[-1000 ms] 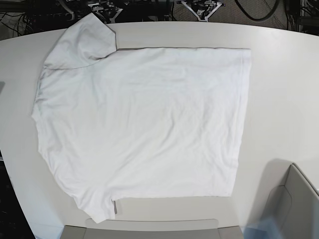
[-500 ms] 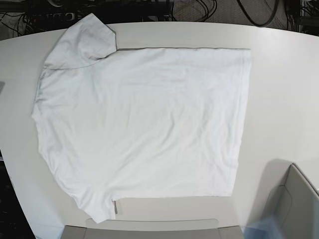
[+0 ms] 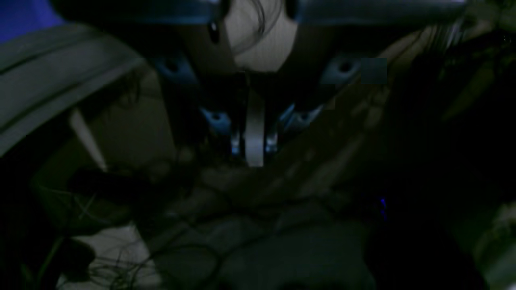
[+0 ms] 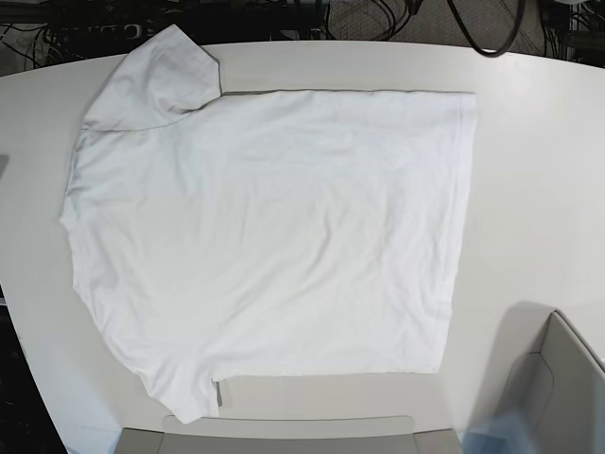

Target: Fold the T-shirt properly

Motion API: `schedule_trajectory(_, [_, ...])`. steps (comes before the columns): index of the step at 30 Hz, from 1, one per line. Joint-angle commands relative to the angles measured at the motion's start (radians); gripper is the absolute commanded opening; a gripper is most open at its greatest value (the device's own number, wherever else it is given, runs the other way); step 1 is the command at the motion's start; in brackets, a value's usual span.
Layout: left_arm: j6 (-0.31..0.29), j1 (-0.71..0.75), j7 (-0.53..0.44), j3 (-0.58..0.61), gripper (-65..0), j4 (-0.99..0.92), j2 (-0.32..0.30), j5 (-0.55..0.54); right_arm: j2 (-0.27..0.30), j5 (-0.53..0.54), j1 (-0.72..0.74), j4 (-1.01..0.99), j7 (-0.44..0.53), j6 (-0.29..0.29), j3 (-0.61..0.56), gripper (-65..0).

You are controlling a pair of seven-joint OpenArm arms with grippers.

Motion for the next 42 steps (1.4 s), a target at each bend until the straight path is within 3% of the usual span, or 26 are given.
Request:
schedule_trajectory(1, [0.001,0.064,-0.032,-0.005,-64.6,0.074,-0.001,0.0,0.009,0.017,-0.066,0.085,0.027,-0.006,0.002,-64.7])
schedule_trajectory(5, [0.001,0.189,-0.03,-0.056,-64.6,0.346,0.002,0.0,0.041,0.077,-0.203,0.395,-0.014,-0.006,0.002,-64.7])
schedule_trajectory(9, [-0.001,0.278,-0.021,-0.094,-64.6,0.593,0.005,0.0,0.101,0.193,-0.336,0.748,-0.188,-0.006,0.002,-64.7])
schedule_trajectory(15, [-0.002,0.311,0.228,-0.103,-62.9,0.87,0.0,0.002,0.265,0.474,-0.465,1.093,-0.381,-0.006,0.04,-63.8])
schedule_trajectory(19, [-0.002,0.33,0.344,-0.1,-59.2,0.972,0.003,0.002,0.323,0.627,-0.48,1.153,-0.473,-0.006,0.095,-54.2])
schedule_trajectory(22, [-0.002,0.331,0.36,-0.094,-57.3,0.991,0.003,0.002,0.325,0.735,-0.471,1.148,-0.528,-0.006,0.149,-43.0])
schedule_trajectory(25, [-0.002,0.328,0.363,-0.093,-57.2,0.991,0.005,0.003,0.326,0.782,-0.453,1.124,-0.571,-0.006,0.194,-38.4])
schedule_trajectory(33, [-0.004,0.325,0.366,-0.094,-57.2,0.988,0.005,0.005,0.322,0.789,-0.307,1.078,-0.769,-0.006,0.249,-38.1])
schedule_trajectory(37, [-0.004,0.324,0.366,-0.094,-57.2,0.99,0.005,0.005,0.319,0.789,-0.252,1.076,-0.821,-0.006,0.249,-38.1])
schedule_trajectory(42, [-0.004,0.324,0.366,-0.097,-57.2,0.99,0.005,0.005,0.266,0.789,-0.18,1.042,-0.89,-0.006,0.25,-38.2])
